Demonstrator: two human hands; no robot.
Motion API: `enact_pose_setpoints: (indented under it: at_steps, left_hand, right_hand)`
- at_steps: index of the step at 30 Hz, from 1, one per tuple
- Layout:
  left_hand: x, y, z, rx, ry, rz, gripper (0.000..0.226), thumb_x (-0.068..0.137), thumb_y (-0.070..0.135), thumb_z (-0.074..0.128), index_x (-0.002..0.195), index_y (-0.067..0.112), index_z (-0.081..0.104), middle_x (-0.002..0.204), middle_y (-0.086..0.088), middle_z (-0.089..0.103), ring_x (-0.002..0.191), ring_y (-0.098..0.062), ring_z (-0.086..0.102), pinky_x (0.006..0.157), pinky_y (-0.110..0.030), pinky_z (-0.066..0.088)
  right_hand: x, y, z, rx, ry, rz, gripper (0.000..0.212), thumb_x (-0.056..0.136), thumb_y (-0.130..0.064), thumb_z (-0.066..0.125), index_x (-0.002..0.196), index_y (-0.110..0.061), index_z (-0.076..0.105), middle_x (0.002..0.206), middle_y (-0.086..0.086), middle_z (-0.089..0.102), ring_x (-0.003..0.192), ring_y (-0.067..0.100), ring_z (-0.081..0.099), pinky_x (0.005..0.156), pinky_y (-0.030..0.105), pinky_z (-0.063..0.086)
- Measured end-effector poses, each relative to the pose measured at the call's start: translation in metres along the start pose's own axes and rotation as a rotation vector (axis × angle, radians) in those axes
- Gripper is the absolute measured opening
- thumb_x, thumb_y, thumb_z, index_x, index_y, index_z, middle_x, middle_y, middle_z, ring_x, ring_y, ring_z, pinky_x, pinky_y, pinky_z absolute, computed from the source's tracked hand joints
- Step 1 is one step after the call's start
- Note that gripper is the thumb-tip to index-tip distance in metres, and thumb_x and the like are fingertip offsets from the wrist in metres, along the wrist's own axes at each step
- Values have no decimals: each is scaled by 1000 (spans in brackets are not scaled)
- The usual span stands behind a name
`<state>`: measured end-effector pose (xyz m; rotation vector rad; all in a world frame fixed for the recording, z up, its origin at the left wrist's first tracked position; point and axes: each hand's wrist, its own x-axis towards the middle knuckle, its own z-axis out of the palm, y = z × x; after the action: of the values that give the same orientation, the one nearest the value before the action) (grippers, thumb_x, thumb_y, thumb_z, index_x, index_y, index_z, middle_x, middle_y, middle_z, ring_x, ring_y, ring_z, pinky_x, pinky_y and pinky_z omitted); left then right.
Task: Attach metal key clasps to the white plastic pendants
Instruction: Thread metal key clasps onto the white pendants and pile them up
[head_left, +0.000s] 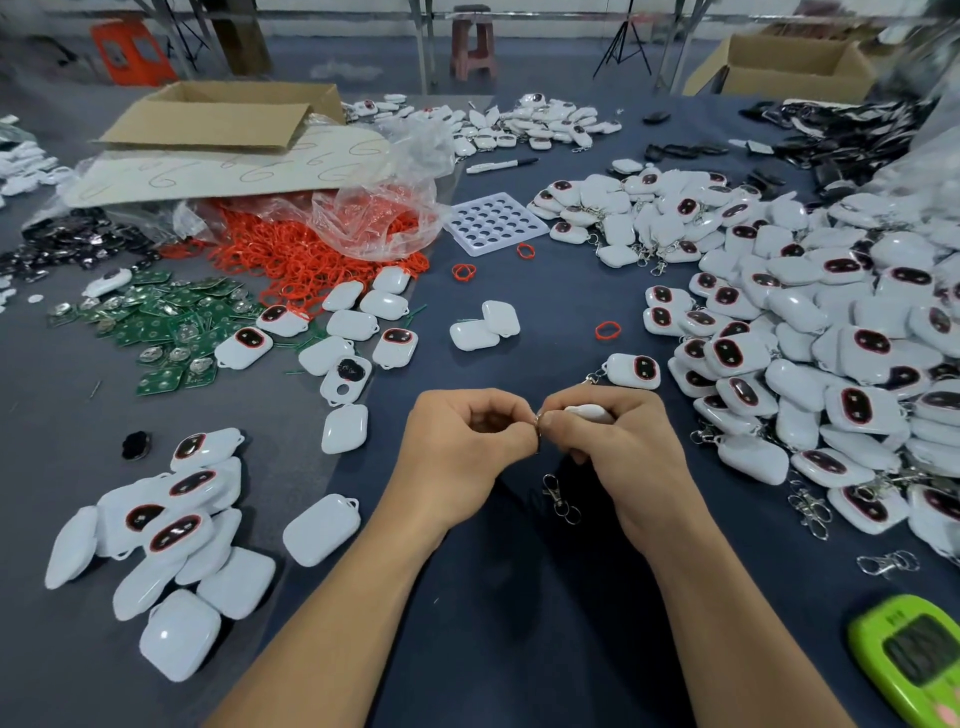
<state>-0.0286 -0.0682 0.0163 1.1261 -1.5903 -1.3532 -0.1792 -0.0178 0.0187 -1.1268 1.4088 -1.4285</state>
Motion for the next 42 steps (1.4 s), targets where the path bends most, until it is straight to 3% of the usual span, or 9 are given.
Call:
enact_pose_setpoints:
  at_steps: [4,7,12,17,21,24,28,37,42]
  left_hand:
    - [1,3,0,-8,43,17,12,64,18,66,65,25,75,57,10,65,53,-3,54,54,-14,41]
    - [4,4,-8,28,258,48,14,63,20,66,68,29,76,53,14,59,50,0,47,52,-13,38]
    - [6,-1,-23,389,491,103,16,66,32,62,77,40,71,63,18,64,61,-4,59,60,-17,46]
    - [9,-10,-21,683,388,91,8,75,32,66,68,36,64,68,16,63,68,-2,58,62,-20,40]
    - [10,-12,-18,711,301,78,6,73,33,68,69,36,65,70,18,62,70,0,58,64,-24,44]
    - [8,-12,-13,736,238,90,4,73,36,70,73,36,66,75,22,62,72,2,58,65,-18,43]
    - [2,-13,-2,835,112,167,5,79,36,72,81,38,69,74,18,62,71,-6,58,65,-18,41]
    - [4,-11,-3,756,-23,118,10,80,29,75,84,39,75,69,15,60,71,-7,57,70,-28,49]
    - [7,-13,-7,723,-77,115,15,81,26,74,84,41,75,72,26,59,72,-7,55,59,-23,43]
  right_hand:
    - [-2,0,5,60,78,39,20,78,-2,74,81,-20,81,68,-9,71,61,-1,60,60,11,47]
    - [-1,9,8,-28,241,60,44,78,4,66,96,-33,81,84,-12,77,72,0,66,65,14,51]
    - [-6,13,22,-355,110,-68,54,92,8,53,106,-39,75,99,-23,74,89,3,69,75,9,49]
    - [-10,9,26,-580,-89,-88,48,85,4,52,101,-35,76,94,-13,72,92,5,63,75,17,48]
    - [-20,3,15,-433,-56,-11,31,75,-7,55,85,-28,75,72,-1,70,71,20,66,59,31,52]
    - [-21,3,9,-258,54,43,35,70,-18,56,92,-38,73,75,-6,75,68,9,66,55,18,50]
    - [-14,6,5,-184,176,90,20,89,-24,60,93,-41,53,83,-3,77,64,12,66,58,35,55]
    - [-10,16,-1,-381,192,29,22,90,-25,74,102,-43,71,90,-19,72,80,-3,63,64,7,44]
    - [-8,18,0,-427,142,11,20,93,-28,71,101,-38,55,76,-3,66,58,5,53,51,14,43]
